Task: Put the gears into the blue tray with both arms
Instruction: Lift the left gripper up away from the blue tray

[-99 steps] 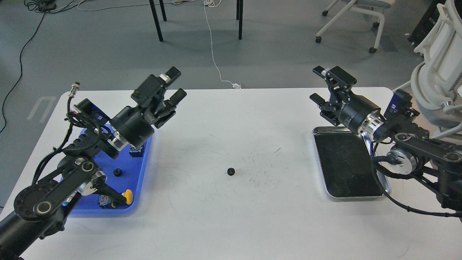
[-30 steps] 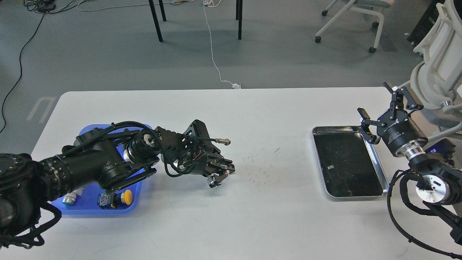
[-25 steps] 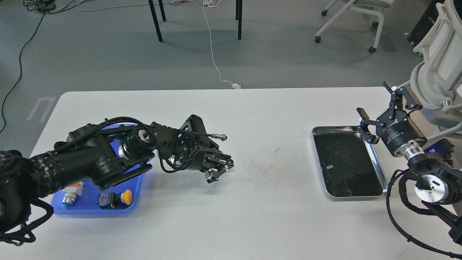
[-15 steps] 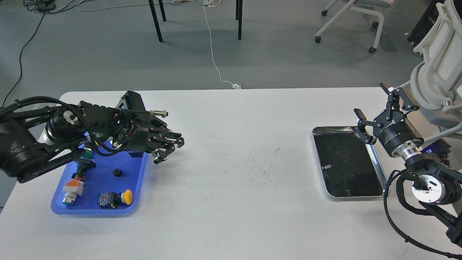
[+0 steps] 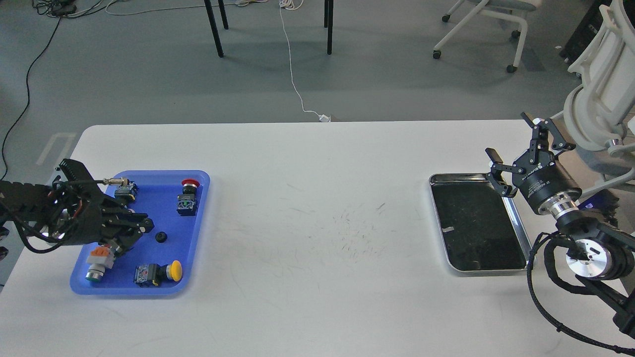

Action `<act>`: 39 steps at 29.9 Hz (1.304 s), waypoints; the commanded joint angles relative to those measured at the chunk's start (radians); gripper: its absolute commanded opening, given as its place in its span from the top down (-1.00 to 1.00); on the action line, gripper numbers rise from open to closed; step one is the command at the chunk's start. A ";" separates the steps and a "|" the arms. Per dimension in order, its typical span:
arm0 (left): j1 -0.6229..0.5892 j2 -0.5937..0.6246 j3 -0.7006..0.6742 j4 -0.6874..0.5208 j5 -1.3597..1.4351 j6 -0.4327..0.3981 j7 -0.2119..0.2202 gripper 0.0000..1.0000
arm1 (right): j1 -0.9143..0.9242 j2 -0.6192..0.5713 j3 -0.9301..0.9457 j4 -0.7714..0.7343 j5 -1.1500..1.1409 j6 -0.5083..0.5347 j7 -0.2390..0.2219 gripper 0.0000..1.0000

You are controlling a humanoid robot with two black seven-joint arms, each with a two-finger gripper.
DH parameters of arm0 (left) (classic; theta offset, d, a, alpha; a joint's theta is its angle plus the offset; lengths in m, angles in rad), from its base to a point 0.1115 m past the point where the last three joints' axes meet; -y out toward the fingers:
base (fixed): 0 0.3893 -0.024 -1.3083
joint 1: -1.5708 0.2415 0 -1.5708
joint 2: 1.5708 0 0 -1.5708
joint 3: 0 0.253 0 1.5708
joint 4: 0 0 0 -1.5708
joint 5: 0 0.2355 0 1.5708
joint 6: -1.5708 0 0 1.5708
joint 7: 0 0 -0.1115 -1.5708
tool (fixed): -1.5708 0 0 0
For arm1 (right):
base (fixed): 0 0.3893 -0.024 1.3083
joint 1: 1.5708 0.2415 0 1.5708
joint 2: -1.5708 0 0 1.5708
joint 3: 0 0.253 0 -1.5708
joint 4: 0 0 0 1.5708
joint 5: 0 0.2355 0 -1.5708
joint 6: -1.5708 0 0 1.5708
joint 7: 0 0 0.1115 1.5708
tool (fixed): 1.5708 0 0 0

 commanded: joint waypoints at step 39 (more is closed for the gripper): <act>0.126 -0.295 -0.440 -0.074 -1.163 0.263 0.000 -0.98 | 0.041 0.000 0.012 0.001 0.009 -0.001 0.000 -0.95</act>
